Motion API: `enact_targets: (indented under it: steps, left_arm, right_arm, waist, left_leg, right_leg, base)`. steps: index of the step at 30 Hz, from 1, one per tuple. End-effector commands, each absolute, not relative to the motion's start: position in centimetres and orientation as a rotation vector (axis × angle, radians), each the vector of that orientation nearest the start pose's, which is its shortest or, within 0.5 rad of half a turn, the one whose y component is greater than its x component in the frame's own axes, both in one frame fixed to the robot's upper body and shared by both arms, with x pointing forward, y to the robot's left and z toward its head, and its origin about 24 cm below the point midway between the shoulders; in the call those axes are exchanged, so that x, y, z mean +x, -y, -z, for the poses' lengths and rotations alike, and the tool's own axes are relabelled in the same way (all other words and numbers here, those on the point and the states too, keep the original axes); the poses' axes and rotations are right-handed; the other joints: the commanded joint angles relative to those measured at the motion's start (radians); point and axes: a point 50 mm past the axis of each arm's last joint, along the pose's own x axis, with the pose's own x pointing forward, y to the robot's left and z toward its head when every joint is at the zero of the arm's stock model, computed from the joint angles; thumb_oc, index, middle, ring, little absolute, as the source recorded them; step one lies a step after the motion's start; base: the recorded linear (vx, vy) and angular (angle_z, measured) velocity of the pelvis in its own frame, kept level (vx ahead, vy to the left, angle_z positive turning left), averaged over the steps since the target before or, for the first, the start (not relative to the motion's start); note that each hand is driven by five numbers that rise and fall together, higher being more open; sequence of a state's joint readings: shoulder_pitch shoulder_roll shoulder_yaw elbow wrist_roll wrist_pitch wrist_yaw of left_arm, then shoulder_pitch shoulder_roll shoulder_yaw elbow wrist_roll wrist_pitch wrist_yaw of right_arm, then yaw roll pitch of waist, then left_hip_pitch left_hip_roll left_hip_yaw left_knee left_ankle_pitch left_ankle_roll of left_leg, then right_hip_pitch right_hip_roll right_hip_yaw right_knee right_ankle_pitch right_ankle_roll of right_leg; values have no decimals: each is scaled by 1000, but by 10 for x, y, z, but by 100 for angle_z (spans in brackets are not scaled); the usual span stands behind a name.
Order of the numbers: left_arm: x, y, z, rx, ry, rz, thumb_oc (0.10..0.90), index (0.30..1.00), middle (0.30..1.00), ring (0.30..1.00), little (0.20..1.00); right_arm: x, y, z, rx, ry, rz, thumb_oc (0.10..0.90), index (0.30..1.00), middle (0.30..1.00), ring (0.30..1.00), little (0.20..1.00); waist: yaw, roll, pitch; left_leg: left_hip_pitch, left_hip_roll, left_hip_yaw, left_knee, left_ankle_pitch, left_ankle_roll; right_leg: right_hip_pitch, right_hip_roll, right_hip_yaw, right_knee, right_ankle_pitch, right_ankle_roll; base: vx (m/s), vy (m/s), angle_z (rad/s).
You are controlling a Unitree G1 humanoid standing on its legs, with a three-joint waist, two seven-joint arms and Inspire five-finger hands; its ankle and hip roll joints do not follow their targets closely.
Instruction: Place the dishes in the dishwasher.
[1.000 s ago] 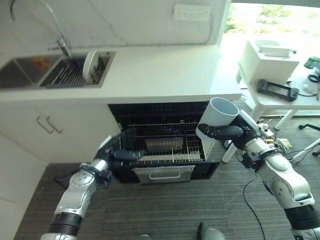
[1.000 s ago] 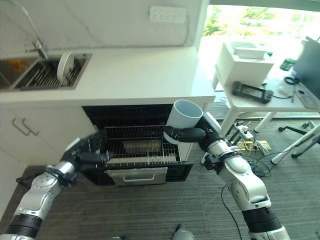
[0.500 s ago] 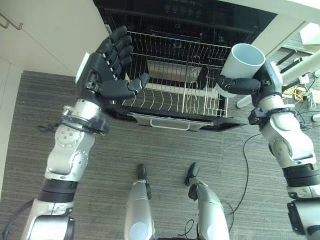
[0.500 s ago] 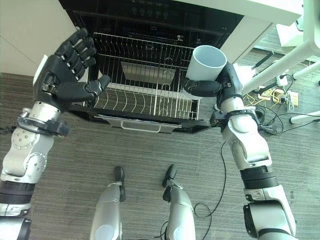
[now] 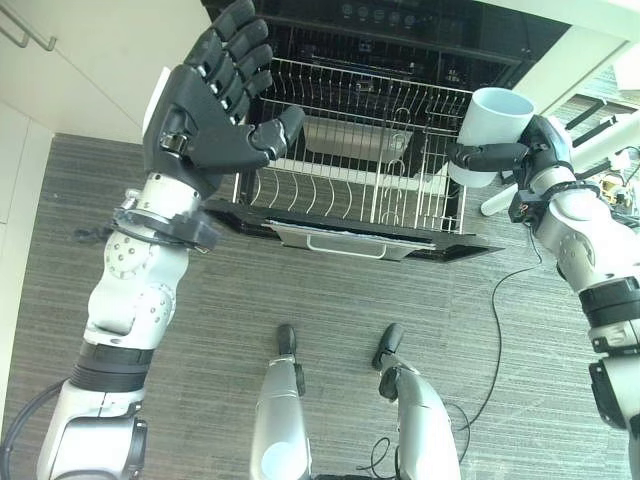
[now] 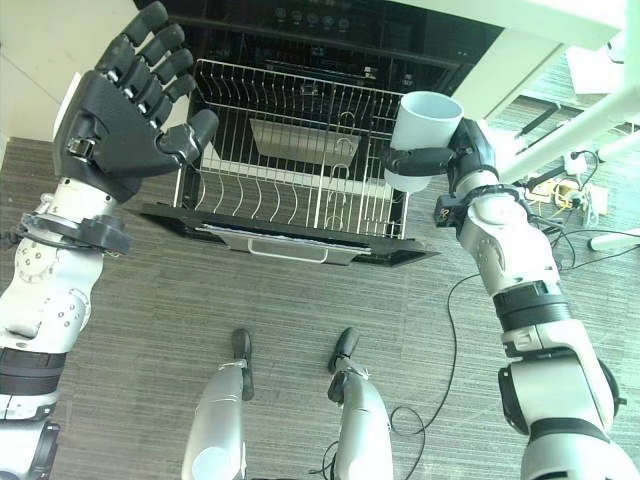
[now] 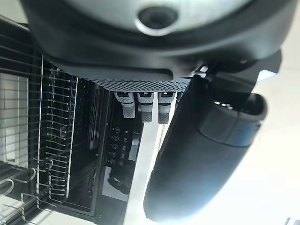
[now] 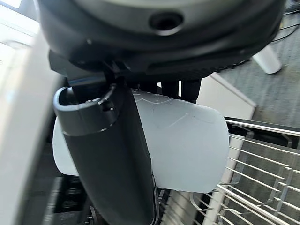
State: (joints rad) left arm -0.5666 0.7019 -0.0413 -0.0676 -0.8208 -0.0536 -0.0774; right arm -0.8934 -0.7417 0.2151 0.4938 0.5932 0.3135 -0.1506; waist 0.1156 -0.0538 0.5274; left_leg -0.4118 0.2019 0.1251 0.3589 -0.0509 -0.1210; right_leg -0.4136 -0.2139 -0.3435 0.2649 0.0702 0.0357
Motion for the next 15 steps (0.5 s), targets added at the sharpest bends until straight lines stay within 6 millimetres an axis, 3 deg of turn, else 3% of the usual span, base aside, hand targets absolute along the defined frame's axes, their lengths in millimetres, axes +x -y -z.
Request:
enact_targets:
  steps: [1, 15]
  left_arm:
    - [278, -185, -309, -75, 903, 490, 800, 900, 900, 900, 900]
    - [274, -170, -325, -95, 964, 572, 800, 900, 900, 900, 900]
  right_arm:
    - [370, 250, -303, -216, 313, 119, 400, 300, 300, 300, 300]
    - [389, 258, -311, -184, 179, 175, 400, 300, 300, 300, 300]
  waist:
    - [7, 22, -112]
    - [46, 32, -78]
  left_leg:
    - [16, -8, -30, -59, -63, 10]
    - [-6, -30, -48, -59, -60, 17]
  right_leg:
    - [66, -98, 28, 35, -128, 156]
    - [57, -102, 9, 35, -126, 158]
  base:
    - [0, -16, 8]
    - [14, -5, 2]
